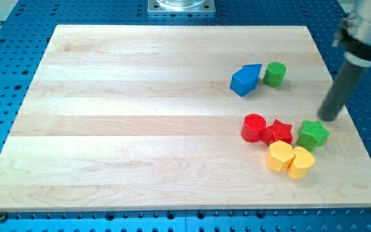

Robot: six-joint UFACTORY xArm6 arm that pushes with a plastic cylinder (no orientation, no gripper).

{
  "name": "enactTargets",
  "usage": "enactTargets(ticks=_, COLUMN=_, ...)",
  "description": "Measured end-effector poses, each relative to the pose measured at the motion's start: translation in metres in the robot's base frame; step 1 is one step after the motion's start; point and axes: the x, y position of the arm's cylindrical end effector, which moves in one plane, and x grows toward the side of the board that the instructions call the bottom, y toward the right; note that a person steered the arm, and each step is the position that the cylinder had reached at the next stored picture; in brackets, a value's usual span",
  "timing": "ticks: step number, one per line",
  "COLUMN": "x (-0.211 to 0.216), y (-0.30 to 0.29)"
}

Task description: Push the green star into the blue blocks

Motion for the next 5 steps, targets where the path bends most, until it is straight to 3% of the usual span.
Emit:
enactTargets(ticks=1, x=0.025, y=0.017)
enactTargets(ticks=3, x=0.113, y=0.003)
enactTargets(ticks=5, x=0.109, y=-0.032)
